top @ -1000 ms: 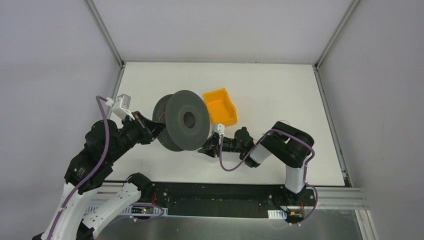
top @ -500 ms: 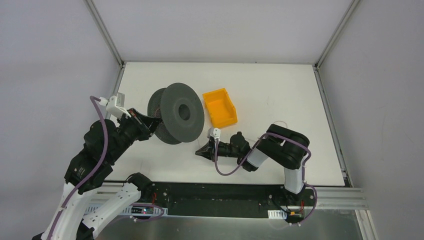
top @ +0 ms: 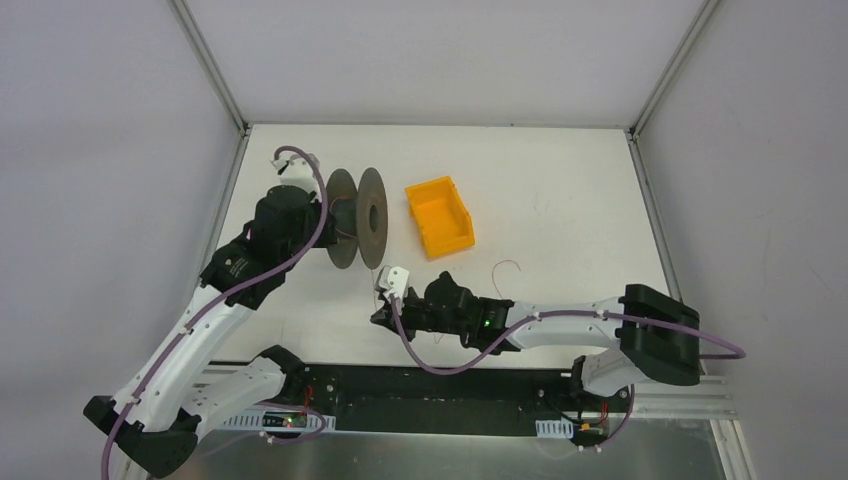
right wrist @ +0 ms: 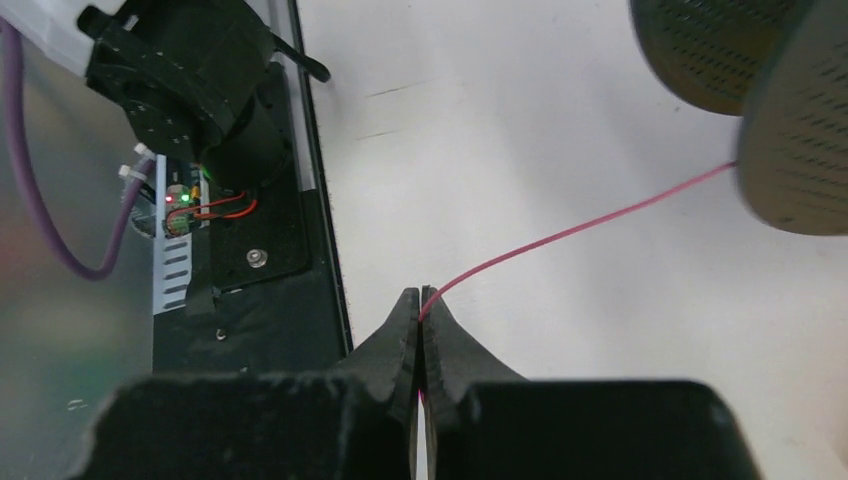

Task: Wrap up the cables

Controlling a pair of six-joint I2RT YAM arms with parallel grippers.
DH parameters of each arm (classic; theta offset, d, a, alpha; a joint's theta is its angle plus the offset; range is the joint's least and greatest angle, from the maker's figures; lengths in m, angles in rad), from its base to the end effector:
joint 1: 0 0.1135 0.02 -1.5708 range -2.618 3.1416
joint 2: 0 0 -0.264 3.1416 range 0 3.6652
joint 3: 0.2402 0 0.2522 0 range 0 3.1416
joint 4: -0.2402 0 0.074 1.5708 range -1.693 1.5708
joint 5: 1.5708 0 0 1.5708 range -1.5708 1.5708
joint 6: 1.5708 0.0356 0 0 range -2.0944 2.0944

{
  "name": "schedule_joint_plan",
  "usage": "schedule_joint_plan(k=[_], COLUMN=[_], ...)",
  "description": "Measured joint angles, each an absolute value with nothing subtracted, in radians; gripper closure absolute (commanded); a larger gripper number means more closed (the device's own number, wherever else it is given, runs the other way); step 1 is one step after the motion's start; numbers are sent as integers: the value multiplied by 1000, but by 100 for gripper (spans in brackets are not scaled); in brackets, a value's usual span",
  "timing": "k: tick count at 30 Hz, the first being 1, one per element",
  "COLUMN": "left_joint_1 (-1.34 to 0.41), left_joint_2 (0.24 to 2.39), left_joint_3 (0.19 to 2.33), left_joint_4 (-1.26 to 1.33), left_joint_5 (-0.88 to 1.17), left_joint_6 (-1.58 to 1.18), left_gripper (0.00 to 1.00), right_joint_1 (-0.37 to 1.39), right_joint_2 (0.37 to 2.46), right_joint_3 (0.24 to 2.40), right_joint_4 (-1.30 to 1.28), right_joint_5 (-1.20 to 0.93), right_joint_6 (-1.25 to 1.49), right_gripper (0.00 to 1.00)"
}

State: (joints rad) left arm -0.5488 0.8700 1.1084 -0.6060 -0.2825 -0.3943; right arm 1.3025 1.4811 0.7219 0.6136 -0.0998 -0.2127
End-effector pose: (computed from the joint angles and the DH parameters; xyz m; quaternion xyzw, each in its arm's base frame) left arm 0.1541 -0.0826 0.3925 -0.0164 0.8199 -0.1511 0.5519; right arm 0.0824 0.3130 0.2355 -0.5430 0.5266 0.3707 0.5389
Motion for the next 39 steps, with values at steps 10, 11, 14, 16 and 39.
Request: schedule_joint_plan(k=[10, 11, 14, 16, 39], left_joint_1=[-549, -549, -549, -549, -548], left_joint_2=[913, 919, 923, 926, 932], left_joint_3=[937, 937, 938, 938, 936], left_joint_4=[-524, -523, -521, -522, -551], left_joint_5=[-197, -185, -154, -123, 170], left_joint_6=[-189, -176, -141, -117, 131], left_gripper=[100, 100, 100, 100, 100], right_joint_1=[1297, 1292, 1254, 1229, 979], right_joint_2=[1423, 1421, 1421, 1421, 1329], right_joint_3=[936, 944, 965, 988, 1007], right_joint_4=[280, 278, 271, 253, 79], right_joint_5=[55, 55, 52, 54, 17], right_joint_6=[-282, -282, -282, -287, -342], right_gripper=[100, 100, 100, 100, 92])
